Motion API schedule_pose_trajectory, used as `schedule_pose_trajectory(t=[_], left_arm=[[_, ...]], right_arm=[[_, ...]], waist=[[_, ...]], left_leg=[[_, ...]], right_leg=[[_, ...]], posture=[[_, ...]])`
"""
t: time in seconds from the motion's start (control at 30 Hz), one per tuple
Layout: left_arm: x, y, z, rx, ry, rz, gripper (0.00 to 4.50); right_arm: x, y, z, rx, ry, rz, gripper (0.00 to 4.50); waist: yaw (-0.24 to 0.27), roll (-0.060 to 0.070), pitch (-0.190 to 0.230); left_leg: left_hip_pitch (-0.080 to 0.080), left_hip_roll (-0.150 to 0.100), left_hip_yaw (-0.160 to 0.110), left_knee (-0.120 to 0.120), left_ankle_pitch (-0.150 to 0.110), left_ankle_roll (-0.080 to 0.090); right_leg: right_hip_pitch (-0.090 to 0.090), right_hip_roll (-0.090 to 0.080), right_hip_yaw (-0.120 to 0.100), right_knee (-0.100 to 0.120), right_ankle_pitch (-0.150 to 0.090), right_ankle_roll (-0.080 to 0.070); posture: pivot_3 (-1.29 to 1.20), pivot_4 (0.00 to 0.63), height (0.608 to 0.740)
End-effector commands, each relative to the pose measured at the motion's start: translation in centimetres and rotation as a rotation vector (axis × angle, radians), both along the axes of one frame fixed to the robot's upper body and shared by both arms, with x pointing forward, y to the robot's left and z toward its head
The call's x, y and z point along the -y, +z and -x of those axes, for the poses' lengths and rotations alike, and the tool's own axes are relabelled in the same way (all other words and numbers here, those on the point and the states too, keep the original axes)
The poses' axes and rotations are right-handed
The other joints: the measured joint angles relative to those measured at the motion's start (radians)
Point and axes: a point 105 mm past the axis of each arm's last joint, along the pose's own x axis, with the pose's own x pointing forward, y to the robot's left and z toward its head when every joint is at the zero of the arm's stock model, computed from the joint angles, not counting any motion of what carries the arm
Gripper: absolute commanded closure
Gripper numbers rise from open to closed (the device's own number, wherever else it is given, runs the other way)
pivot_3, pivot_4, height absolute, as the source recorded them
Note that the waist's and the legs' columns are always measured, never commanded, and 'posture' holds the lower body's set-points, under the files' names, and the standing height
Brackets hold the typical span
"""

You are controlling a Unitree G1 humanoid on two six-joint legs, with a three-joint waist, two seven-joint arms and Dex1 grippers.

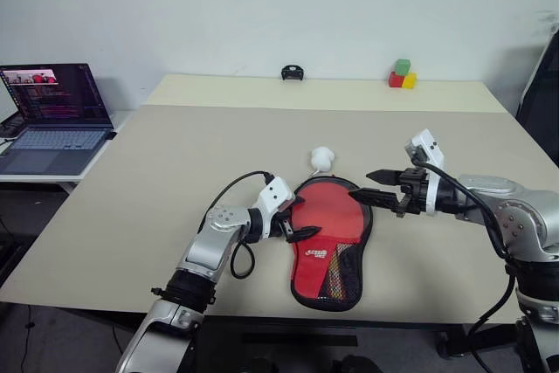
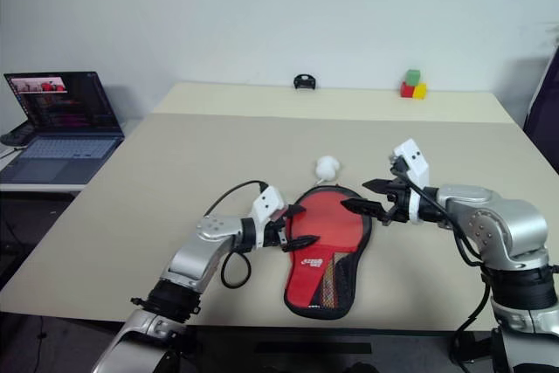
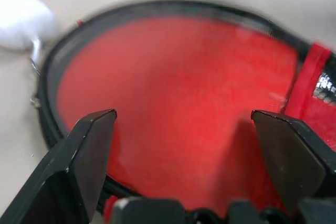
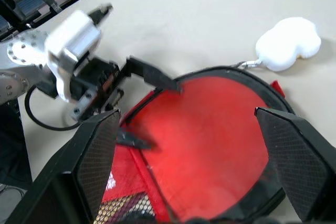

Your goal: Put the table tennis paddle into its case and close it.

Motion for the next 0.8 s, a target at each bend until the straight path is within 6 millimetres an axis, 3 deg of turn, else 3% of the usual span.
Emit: schedule_pose_trajectory(t=[0.03, 0.27, 0.5, 0.8], left_arm=[[1.0, 0.3, -0.4, 0.028, -0.019, -0.017, 0.03], [3.7, 3.0, -0.6, 0.087, -0.094, 0.069, 0.03], [4.2, 0.8, -0.3, 0.050, -0.132, 0.009, 0.03], [3.2, -1.9, 0.0, -0.012, -0.108, -0.023, 0.03]], right_arm=[[-0.5, 1.0, 0.0, 0.051, 0.029, 0.000, 0.00], [-0.9, 0.4, 0.3, 0.041, 0.029, -0.009, 0.00], [-0.4, 0.3, 0.1, 0.044, -0.009, -0.006, 0.00], [-0.1, 1.4, -1.6, 0.071, -0.063, -0.021, 0.00]], waist=[[0.002, 0.000, 0.000], [0.003, 0.000, 0.000], [0.002, 0.000, 0.000], [0.002, 0.000, 0.000]], left_leg=[[0.000, 0.000, 0.000, 0.000, 0.000, 0.000], [-0.001, 0.000, 0.000, 0.005, 0.000, 0.000], [-0.002, 0.000, 0.000, 0.009, -0.001, 0.001], [0.001, 0.000, 0.000, 0.012, -0.001, 0.001]], right_leg=[[0.000, 0.000, 0.000, 0.000, 0.000, 0.000], [0.001, 0.000, 0.000, 0.001, 0.000, 0.000], [0.001, 0.000, 0.000, 0.003, 0.000, 0.000], [0.002, 0.000, 0.001, 0.010, 0.000, 0.000]], posture=[[0.00, 0.150, 0.740], [0.00, 0.150, 0.740], [0.00, 0.150, 0.740], [0.00, 0.150, 0.740]])
